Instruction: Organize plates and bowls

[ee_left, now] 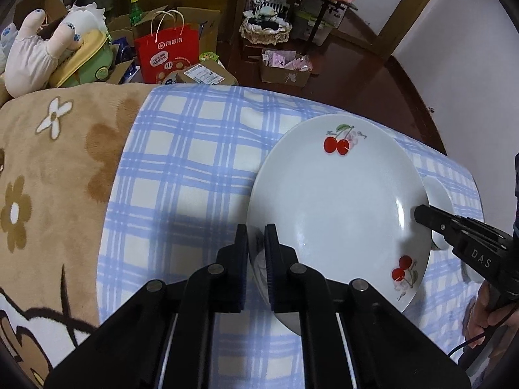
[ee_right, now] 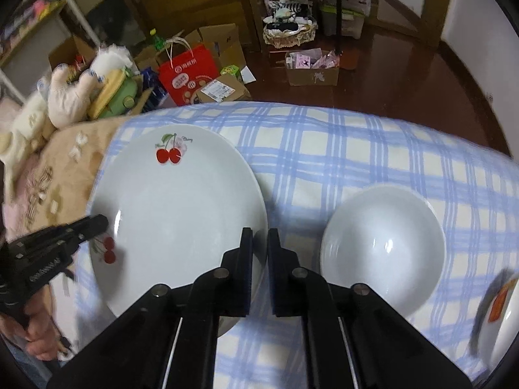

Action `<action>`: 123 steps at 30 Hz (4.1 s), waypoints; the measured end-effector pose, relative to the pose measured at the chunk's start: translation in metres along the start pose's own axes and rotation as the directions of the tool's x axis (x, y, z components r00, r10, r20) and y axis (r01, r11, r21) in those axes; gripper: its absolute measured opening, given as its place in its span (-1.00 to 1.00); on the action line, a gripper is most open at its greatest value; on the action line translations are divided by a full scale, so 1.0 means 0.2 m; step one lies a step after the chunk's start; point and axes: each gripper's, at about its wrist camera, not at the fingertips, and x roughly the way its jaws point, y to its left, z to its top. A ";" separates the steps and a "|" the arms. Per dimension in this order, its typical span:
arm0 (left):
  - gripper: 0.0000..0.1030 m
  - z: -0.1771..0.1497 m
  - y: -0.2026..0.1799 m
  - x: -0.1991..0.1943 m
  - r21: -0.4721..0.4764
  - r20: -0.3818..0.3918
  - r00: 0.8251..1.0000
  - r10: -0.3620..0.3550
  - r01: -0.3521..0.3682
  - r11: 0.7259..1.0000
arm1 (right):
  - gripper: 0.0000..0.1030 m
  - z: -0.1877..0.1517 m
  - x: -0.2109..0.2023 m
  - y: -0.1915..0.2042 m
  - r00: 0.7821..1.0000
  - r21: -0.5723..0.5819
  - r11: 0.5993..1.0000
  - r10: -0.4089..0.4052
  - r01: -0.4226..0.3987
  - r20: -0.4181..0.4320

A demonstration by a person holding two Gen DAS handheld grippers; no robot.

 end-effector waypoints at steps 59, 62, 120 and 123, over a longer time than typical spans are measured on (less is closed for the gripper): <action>-0.82 -1.18 -0.77 -0.60 0.363 -0.031 0.998 -0.060 0.067 0.929 | -0.84 -1.44 -0.99 -0.35 0.985 0.184 0.975 -0.145 0.126 0.093; -0.82 -1.21 -0.77 -0.57 0.379 -0.036 0.997 -0.069 0.077 0.922 | -0.84 -1.48 -0.98 -0.36 0.984 0.183 0.974 -0.151 0.132 0.093; -0.76 -1.33 -0.76 -0.18 0.411 -0.149 0.988 -0.051 0.108 0.905 | -0.81 -1.56 -0.58 -0.48 0.978 0.194 0.958 -0.204 0.210 -0.048; -0.76 -1.33 -0.76 -0.18 0.410 -0.151 0.987 -0.053 0.111 0.905 | -0.80 -1.56 -0.58 -0.47 0.976 0.184 0.959 -0.212 0.218 -0.052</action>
